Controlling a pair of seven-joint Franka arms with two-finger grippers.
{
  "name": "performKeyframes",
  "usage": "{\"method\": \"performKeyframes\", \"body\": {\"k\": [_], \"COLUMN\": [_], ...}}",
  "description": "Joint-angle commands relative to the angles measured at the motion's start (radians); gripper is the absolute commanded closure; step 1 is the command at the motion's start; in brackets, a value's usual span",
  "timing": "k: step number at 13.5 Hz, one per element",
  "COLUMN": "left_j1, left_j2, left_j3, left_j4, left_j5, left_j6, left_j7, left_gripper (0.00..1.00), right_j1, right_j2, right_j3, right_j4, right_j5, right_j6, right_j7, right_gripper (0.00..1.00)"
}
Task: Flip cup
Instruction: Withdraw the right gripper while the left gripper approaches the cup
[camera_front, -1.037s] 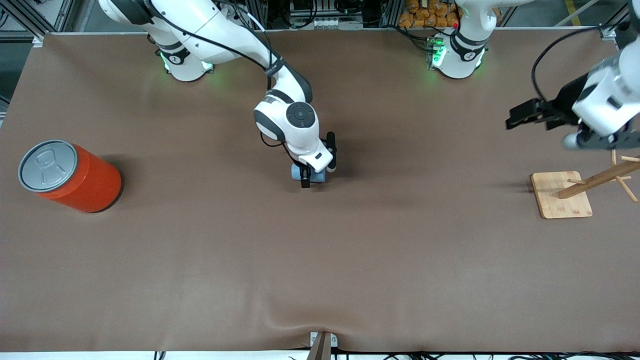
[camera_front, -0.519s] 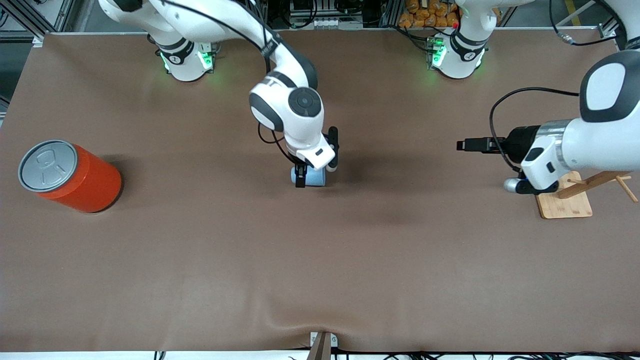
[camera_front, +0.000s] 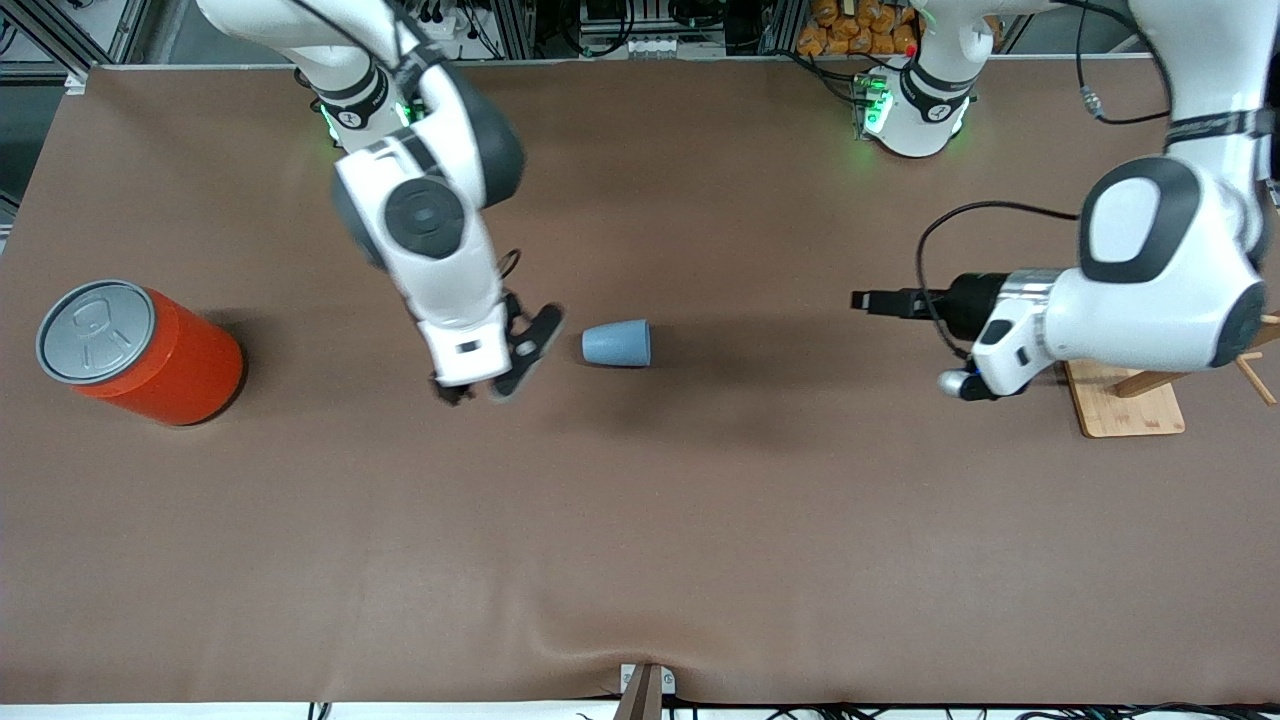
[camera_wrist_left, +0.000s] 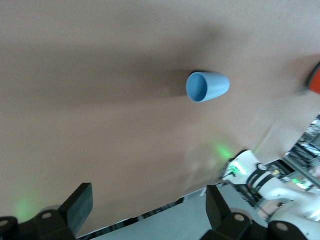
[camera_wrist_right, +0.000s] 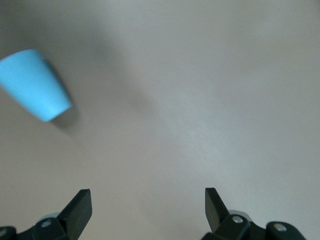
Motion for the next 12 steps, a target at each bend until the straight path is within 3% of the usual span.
{"method": "performKeyframes", "body": {"k": [1,5,8,10,12], "left_j1": [-0.027,-0.088,-0.137,-0.143,-0.159], "left_j2": [0.026,0.115,0.153,0.199,0.248], "left_j3": [0.0,0.001,0.0,-0.002,-0.002], "left_j4": [-0.039,-0.047,-0.065,-0.071,-0.079], "left_j5": [-0.108,-0.173,-0.205,-0.248,-0.303], "left_j6": [0.037,0.089,0.161,0.207,0.247], "left_j7": [-0.014,0.0,0.047,0.118,0.21], "left_gripper": [0.0,0.0,0.0,0.0,0.0], "right_j1": [-0.116,-0.335,-0.421,-0.389,-0.36], "right_j2": [-0.034,-0.1,-0.177,-0.232,-0.275], "right_j3": [0.017,0.019,0.013,-0.096,-0.194], "right_j4": [0.027,0.027,0.024,0.01,-0.003], "right_j5": [0.012,0.013,0.013,0.019,0.108], "right_j6": [-0.047,-0.047,-0.108,-0.128,-0.165], "right_j7": [0.119,0.248,0.317,0.331,0.331], "right_gripper": [0.0,0.0,0.0,0.0,0.0]}}
